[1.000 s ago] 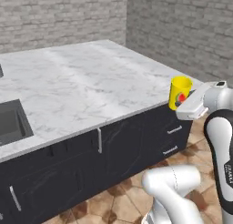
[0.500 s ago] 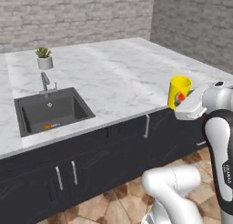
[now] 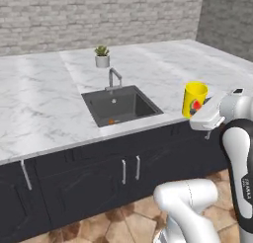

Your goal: Open the cabinet directly in front. Then move the beer and the cup to the dining counter with the candle on it.

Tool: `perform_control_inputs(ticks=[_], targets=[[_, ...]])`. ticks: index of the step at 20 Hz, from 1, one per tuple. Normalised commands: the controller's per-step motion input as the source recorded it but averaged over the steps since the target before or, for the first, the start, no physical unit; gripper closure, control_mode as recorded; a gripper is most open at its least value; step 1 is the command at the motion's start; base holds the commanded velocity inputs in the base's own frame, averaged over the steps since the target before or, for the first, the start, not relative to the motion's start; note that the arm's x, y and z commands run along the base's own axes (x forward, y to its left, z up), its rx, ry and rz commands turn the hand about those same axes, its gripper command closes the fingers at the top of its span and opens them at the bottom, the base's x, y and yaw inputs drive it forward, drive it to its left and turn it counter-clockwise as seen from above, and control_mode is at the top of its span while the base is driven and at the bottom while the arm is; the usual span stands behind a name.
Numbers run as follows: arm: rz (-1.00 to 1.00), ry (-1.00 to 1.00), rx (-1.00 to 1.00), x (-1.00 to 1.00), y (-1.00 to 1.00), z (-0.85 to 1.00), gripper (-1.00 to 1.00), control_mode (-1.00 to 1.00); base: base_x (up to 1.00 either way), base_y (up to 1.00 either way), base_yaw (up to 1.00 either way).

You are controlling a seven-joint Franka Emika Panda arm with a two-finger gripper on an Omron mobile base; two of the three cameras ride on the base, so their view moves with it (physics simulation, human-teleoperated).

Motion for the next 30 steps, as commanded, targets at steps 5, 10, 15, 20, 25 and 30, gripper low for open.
perform_control_inputs(ticks=[5,10,15,20,25,30], targets=[[0.00,0.00,0.00,0.00,0.00,0.00,1.00,1.00,-0.05,1.00,0.24],[0.00,0.00,0.00,0.00,0.00,0.00,1.00,1.00,0.12,1.00,0.22],[0.00,0.00,0.00,0.00,0.00,0.00,1.00,1.00,0.59,1.00,0.04],[0.00,0.00,0.00,0.00,0.00,0.00,1.00,1.00,1.00,0.48,-0.06],[0.00,0.00,0.00,0.00,0.00,0.00,1.00,1.00,0.85,-0.18,0.04],[0.00,0.00,0.00,0.00,0.00,0.00,1.00,1.00,0.11,-0.05,0.02]])
